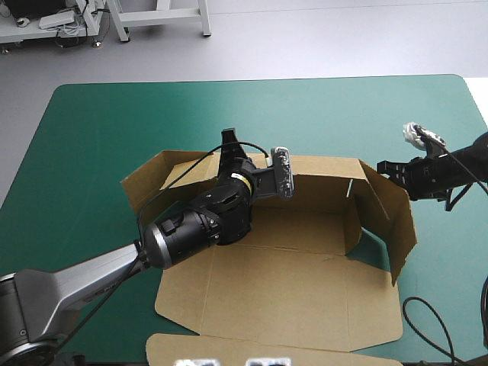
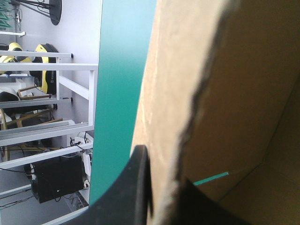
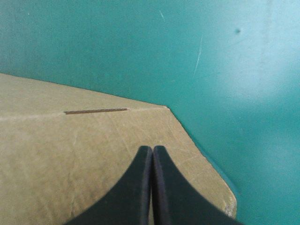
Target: Fold the box
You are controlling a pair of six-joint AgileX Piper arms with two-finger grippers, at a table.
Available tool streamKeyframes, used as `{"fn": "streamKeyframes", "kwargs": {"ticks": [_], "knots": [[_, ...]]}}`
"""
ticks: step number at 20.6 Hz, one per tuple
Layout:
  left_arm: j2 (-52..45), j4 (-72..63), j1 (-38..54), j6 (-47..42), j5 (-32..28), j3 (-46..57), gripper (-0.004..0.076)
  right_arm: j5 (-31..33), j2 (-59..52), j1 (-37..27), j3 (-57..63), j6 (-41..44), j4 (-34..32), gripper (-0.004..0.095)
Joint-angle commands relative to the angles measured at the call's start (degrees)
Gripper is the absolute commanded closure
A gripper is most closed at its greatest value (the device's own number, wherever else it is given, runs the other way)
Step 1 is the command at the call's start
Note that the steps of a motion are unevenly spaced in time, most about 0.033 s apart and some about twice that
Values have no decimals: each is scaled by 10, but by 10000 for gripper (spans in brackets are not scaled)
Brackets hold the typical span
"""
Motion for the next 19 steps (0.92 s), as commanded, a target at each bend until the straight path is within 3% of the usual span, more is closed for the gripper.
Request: {"fn": "streamKeyframes", "kwargs": {"ticks": [1, 4, 7, 11, 13, 16, 19], "knots": [[-14, -10, -2, -10, -4, -9, 733, 25, -51, -4, 14, -24, 35, 926], [-3, -21, -2, 20, 9, -9, 733, 21, -96, -4, 84, -94, 82, 926], [8, -70, -2, 73, 12, -9, 733, -32, -129, -4, 125, -127, 106, 926], [25, -82, -2, 74, 9, -9, 733, -135, -174, -4, 207, -267, 191, 926], [30, -82, -2, 74, 9, -9, 733, -154, -192, -4, 240, -362, 245, 926], [43, -80, -1, 74, 7, -9, 733, -149, -211, -4, 262, -453, 242, 914], [46, -78, -1, 74, 7, -9, 733, -151, -225, -4, 262, -493, 233, 796]]}}
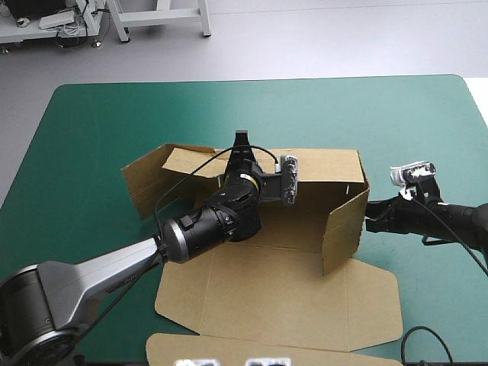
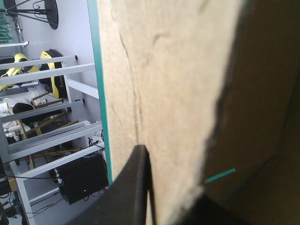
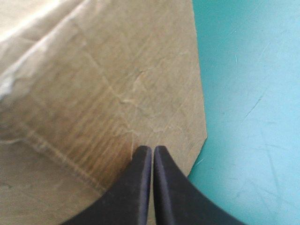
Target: Fold the box
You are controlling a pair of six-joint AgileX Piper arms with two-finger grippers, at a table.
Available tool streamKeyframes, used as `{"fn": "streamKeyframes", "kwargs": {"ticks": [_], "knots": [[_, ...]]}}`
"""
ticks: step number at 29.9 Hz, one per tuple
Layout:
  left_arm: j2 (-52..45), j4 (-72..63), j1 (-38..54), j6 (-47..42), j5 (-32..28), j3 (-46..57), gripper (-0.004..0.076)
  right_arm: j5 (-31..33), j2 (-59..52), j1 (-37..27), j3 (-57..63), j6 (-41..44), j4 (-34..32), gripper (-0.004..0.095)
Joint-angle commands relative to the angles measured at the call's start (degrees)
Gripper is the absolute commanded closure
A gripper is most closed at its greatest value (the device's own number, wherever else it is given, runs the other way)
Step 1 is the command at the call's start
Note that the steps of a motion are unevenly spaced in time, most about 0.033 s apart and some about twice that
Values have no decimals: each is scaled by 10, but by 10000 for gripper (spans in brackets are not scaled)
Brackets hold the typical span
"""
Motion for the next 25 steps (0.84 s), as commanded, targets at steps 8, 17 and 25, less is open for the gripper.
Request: {"fn": "streamKeyframes", "kwargs": {"ticks": [8, 17, 25], "knots": [[-1, -46, -5, -3, 8, -2, 733, 31, -28, 16, -11, -110, 17, 399], [-1, -32, -5, -4, 8, -2, 733, 45, -28, 25, -11, -99, 1, 367], [-1, -2, -5, -18, 4, -2, 733, 75, -28, 25, -11, -72, -10, 367]]}}
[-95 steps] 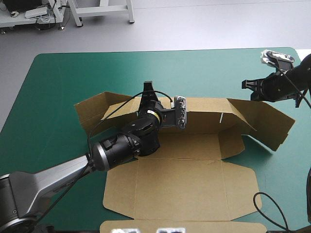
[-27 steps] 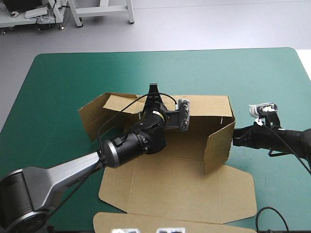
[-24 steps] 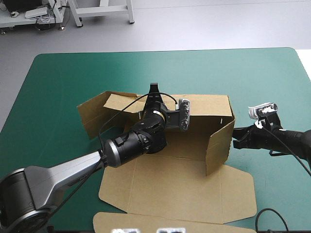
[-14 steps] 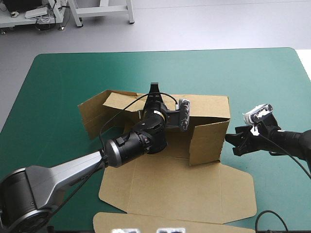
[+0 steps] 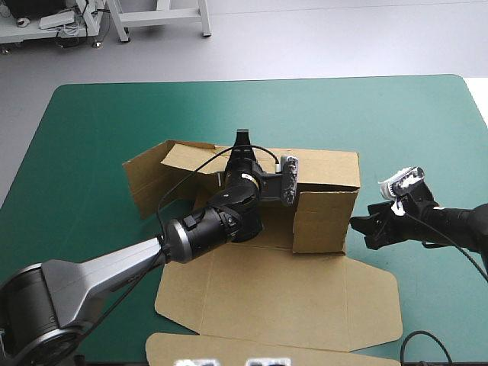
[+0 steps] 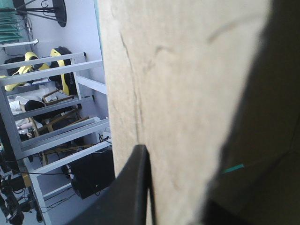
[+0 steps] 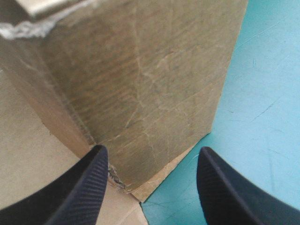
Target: Fold the box
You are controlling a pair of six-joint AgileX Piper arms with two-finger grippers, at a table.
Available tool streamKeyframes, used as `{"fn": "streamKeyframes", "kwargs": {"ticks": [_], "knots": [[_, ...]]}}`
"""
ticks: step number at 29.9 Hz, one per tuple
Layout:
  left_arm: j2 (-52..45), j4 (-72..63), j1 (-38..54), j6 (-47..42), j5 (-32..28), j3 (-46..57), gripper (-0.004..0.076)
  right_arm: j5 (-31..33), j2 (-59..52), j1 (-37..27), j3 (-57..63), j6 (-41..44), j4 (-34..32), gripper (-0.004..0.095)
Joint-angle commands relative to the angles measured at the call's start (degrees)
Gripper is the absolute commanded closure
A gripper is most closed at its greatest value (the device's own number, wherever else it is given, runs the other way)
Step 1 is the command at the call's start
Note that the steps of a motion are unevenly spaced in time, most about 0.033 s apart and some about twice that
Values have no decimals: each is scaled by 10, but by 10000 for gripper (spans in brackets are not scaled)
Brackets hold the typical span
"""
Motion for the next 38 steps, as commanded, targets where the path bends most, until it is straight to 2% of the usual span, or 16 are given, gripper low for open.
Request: {"fn": "streamKeyframes", "kwargs": {"ticks": [1, 7, 19, 22, 28, 35, 38], "knots": [[-6, -34, -6, -11, 1, -2, 733, 53, -14, 6, -12, 6, 32, 367], [-6, -34, -6, -13, 1, -2, 733, 53, -14, 6, -12, 6, 34, 367], [-11, -40, -6, -39, -12, -3, 733, -74, 25, 21, -11, -16, 124, 378], [-14, -40, -6, -45, -21, -3, 733, -113, 45, 49, -11, -21, 132, 479], [-17, -36, -6, -54, -46, -3, 733, -183, 61, 97, -11, -21, 128, 927], [-17, -33, -6, -50, -44, -3, 722, -199, 61, 102, -11, -18, 126, 907], [-17, -25, -6, -50, -43, -3, 641, -197, 61, 102, -11, -19, 124, 907]]}}
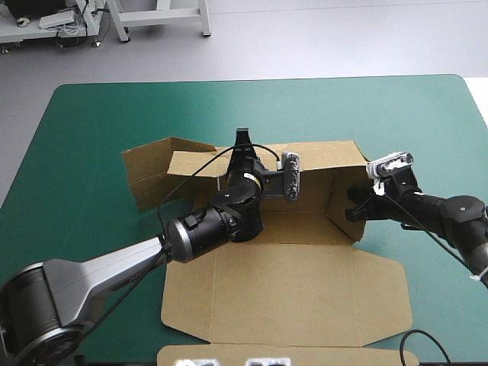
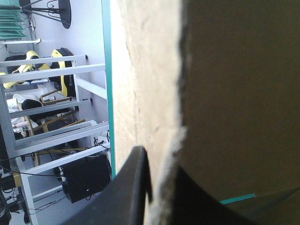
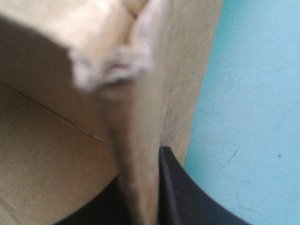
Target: Fold the box
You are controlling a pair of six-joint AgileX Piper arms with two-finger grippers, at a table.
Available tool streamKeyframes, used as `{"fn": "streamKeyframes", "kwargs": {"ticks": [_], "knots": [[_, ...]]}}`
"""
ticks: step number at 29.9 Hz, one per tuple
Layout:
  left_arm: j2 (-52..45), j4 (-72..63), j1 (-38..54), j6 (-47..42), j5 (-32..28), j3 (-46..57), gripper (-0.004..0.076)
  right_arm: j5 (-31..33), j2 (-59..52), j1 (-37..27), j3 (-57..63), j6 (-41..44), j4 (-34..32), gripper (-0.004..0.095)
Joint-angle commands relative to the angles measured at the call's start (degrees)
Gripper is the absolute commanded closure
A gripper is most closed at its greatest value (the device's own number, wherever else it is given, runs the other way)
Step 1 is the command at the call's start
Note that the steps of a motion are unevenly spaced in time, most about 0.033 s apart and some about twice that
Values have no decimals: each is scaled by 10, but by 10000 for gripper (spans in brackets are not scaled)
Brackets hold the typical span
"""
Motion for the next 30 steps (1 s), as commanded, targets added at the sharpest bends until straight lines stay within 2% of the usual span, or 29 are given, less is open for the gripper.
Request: {"fn": "streamKeyframes", "kwargs": {"ticks": [1, 7, 9, 13, 17, 26, 28, 30], "knots": [[-19, -28, -6, -3, -19, -4, 593, 9, -4, 5, -12, -4, 16, 907], [-19, -20, -6, -3, -37, -4, 243, 10, -4, 5, -12, -3, 16, 907], [-19, -20, -7, -3, -40, -4, 197, 11, -4, 5, -12, -3, 16, 907], [-24, -20, -26, -4, -35, -4, 225, 16, -4, 5, -12, -3, 16, 907], [-47, -3, -83, -4, -14, -4, 269, 16, -4, 5, -12, -3, 16, 907], [-121, 121, -212, -31, 25, -4, 292, 14, -4, 5, -12, -1, 16, 907], [-137, 157, -214, -78, 25, -4, 332, 14, -4, 5, -12, -1, 16, 907], [-152, 204, -202, -118, 25, -4, 422, 14, -4, 5, -12, 0, 16, 907]]}}
